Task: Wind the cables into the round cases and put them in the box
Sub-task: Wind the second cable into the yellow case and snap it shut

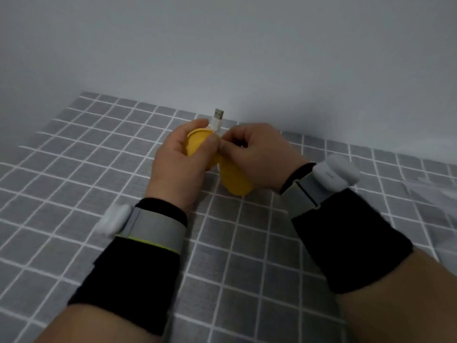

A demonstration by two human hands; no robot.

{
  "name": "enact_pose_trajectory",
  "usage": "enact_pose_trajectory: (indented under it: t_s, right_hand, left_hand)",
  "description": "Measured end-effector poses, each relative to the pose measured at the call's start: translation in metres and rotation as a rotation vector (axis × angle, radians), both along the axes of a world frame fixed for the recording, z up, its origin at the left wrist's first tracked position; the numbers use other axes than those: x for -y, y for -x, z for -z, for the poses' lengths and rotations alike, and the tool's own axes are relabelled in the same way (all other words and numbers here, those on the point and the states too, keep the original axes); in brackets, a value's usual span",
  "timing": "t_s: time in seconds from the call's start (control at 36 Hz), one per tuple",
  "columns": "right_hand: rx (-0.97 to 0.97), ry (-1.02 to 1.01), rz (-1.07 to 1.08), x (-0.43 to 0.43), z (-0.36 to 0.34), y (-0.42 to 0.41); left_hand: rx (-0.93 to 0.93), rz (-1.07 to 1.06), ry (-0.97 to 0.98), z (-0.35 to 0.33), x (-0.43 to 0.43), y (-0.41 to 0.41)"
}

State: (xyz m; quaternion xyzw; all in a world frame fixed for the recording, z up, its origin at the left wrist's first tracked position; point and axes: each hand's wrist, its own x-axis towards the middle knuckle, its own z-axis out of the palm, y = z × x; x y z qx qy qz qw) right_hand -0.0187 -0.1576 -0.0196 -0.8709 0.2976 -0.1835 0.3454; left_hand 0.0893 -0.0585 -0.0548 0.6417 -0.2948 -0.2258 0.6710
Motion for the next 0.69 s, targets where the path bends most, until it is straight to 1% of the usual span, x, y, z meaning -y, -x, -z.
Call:
enact_pose_trajectory:
  t_s: [0.11, 0.17, 0.22, 0.33, 0.42, 0.5, 0.69]
  right_hand:
    - [-0.1, 0.067, -0.031, 0.006, -0.009, 0.008]
    - [-0.112, 0.075, -0.032, 0.006, -0.007, 0.015]
    - [-0.075, 0.061, -0.028, 0.007, -0.002, 0.018]
    - [0.026, -0.062, 0.009, 0.005, 0.013, 0.016]
    - [0.083, -0.118, 0.042, 0.003, 0.024, 0.012]
    - [0.161, -0.182, 0.083, 0.001, 0.029, 0.008]
    - [0.257, -0.267, 0.137, -0.003, 0.032, 0.005]
  left_hand:
    - [0.094, 0.023, -0.086, 0.001, 0.0, 0.0]
    - [0.097, 0.047, -0.087, 0.003, 0.001, 0.004]
    - [0.123, 0.053, -0.107, 0.003, 0.001, 0.005]
    - [0.134, 0.024, -0.124, 0.005, 0.001, 0.002]
    - [0.141, 0.004, -0.13, 0.006, 0.0, 0.001]
    - [0.122, -0.041, -0.133, 0.006, 0.0, 0.0]
    - [0.053, -0.129, -0.087, 0.006, 0.001, 0.001]
